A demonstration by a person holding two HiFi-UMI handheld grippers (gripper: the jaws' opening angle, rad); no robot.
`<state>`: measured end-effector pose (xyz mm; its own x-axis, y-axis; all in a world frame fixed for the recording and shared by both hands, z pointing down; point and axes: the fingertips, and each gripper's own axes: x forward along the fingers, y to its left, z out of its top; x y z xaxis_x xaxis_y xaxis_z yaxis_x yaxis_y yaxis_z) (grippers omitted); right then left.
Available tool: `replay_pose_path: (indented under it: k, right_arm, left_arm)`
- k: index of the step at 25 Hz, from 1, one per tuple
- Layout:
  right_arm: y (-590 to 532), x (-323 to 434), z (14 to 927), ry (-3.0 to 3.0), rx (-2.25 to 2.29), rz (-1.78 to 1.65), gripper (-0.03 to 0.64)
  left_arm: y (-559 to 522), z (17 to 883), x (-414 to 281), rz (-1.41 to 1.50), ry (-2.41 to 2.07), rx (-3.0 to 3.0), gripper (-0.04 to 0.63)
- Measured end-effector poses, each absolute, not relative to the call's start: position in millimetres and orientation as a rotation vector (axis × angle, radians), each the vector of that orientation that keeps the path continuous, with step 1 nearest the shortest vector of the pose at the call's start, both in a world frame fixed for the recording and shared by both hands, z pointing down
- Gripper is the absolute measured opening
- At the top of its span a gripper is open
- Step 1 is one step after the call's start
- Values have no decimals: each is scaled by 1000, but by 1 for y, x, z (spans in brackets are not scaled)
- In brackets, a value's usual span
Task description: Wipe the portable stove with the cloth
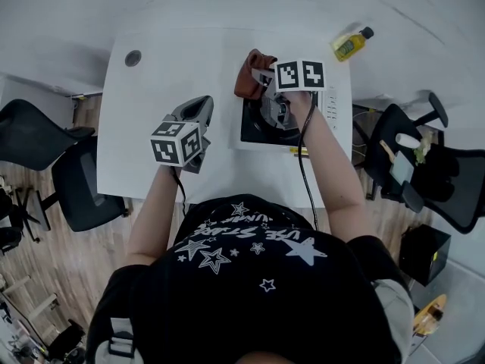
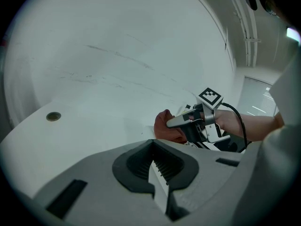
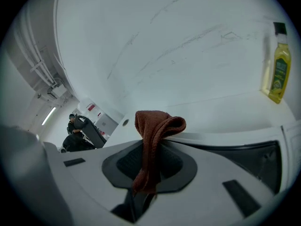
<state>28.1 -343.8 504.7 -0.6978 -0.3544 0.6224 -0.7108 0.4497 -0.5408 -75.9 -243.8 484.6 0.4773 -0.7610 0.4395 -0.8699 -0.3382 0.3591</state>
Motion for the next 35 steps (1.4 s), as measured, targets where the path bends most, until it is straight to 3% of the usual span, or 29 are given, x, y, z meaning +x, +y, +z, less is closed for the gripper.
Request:
replay_pose_path:
  k: [35]
  right_arm:
    - [-351,247,514,-2261,1088,1316,63]
  left_arm:
    - [-263,485,43,328,-1289,2224,5]
